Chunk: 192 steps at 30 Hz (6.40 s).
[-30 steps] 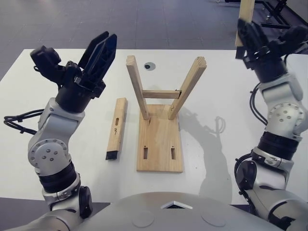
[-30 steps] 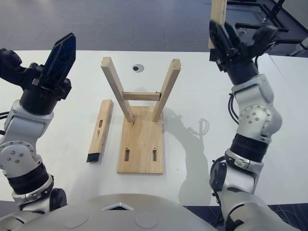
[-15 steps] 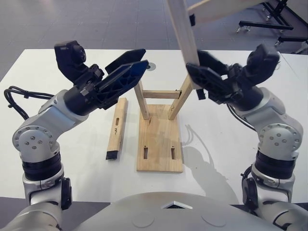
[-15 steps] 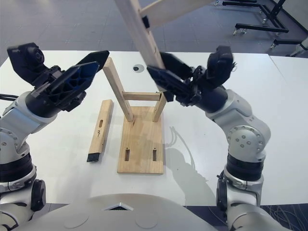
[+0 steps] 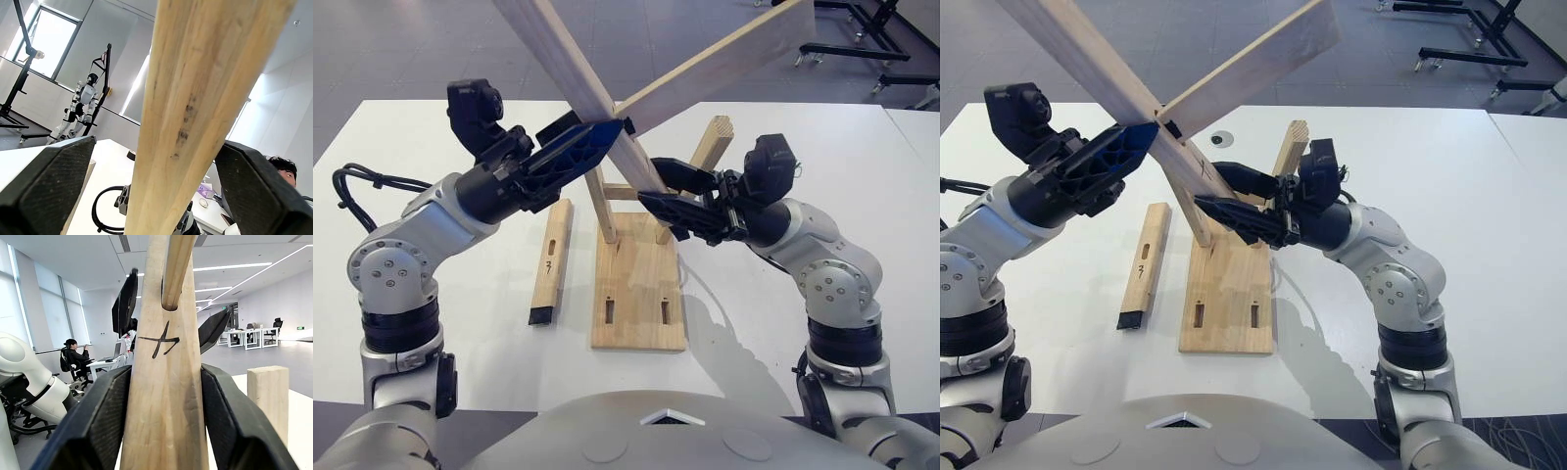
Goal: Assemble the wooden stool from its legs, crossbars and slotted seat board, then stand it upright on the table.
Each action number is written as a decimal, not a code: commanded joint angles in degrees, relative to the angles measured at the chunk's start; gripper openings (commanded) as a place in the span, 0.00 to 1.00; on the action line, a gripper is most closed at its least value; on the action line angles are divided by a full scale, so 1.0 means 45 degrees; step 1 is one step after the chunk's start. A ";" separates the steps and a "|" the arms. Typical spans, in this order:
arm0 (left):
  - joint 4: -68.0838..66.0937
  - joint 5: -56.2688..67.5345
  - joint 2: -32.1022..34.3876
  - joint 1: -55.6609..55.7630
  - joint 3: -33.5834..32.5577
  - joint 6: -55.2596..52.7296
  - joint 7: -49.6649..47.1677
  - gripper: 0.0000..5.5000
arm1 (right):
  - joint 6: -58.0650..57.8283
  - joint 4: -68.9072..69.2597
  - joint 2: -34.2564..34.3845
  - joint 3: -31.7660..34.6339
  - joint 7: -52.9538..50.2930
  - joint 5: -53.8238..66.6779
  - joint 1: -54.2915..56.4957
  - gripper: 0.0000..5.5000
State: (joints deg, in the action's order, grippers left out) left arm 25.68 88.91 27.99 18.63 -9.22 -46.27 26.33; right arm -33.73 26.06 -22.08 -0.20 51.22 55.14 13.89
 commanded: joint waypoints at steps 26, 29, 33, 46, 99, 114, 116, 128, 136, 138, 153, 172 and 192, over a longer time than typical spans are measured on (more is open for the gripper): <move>0.0262 -0.1064 -0.0790 -0.0633 0.0105 0.0451 0.0415 0.41 | -0.0163 -0.0991 -0.1029 -0.0640 0.0847 -0.1277 0.0336 0.38; 0.0220 -0.1092 -0.0790 -0.0600 0.0055 0.0461 0.0486 0.40 | -0.0096 -0.0937 -0.0961 -0.0618 0.0770 -0.1321 0.0274 0.38; 0.0097 -0.1098 -0.0729 -0.0543 -0.0007 0.0416 0.0665 0.40 | -0.0068 -0.0756 -0.0843 -0.0492 0.0479 -0.1289 0.0128 0.38; -0.0920 -0.1414 -0.0462 -0.0550 -0.0822 0.0461 0.1925 0.38 | -0.0971 0.0113 -0.2689 -0.1042 0.1390 -0.1578 -0.1101 0.53; 0.3835 -0.9467 0.3678 -0.5040 0.2202 0.2205 0.5733 0.38 | -0.2522 -0.7232 -0.3537 0.3031 0.1419 -0.0796 0.4781 0.98; 0.3014 -0.8524 0.3815 -0.4096 0.1991 0.2097 0.5851 0.38 | -0.2655 -0.6659 -0.3185 0.2685 0.1501 -0.1148 0.4228 0.98; 0.3046 -0.8268 0.3810 -0.4037 0.1836 0.2015 0.5827 0.38 | -0.2651 -0.6677 -0.3159 0.2638 0.1525 -0.1188 0.4222 0.98; 0.2691 -0.8115 0.3920 -0.4079 0.1448 0.1868 0.6006 0.38 | -0.2506 -0.6834 -0.3115 0.2555 0.1662 -0.1449 0.4292 0.98; 0.1992 -0.8605 0.3329 -0.3941 0.2292 0.2113 0.6103 0.38 | -0.2542 -0.6800 -0.3053 0.2600 0.1645 -0.1473 0.4285 0.98; 0.1873 -0.8782 0.3289 -0.3851 0.2480 0.2159 0.6202 0.38 | -0.2564 -0.6811 -0.3104 0.2599 0.1679 -0.1493 0.4314 0.98; 0.2089 -1.0469 0.4308 -0.2600 0.3540 0.1950 0.6504 0.38 | -0.2768 -0.6684 -0.2942 0.2459 0.1735 -0.1514 0.4355 0.98; 0.3975 -1.2704 0.4078 -0.5309 0.4944 0.3007 0.4248 0.37 | -0.3184 -0.6989 -0.3215 0.2141 0.2210 -0.1788 0.4782 0.98; 0.2184 -1.3580 0.3835 -0.5342 0.3968 0.4782 0.4713 0.71 | -0.2584 -0.6076 -0.2417 0.3080 0.1265 -0.1538 0.3602 0.98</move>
State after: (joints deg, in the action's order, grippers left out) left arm 35.65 27.76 44.96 -6.39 10.27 -25.67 46.81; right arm -46.16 -2.69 -33.79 11.89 57.81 47.40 31.50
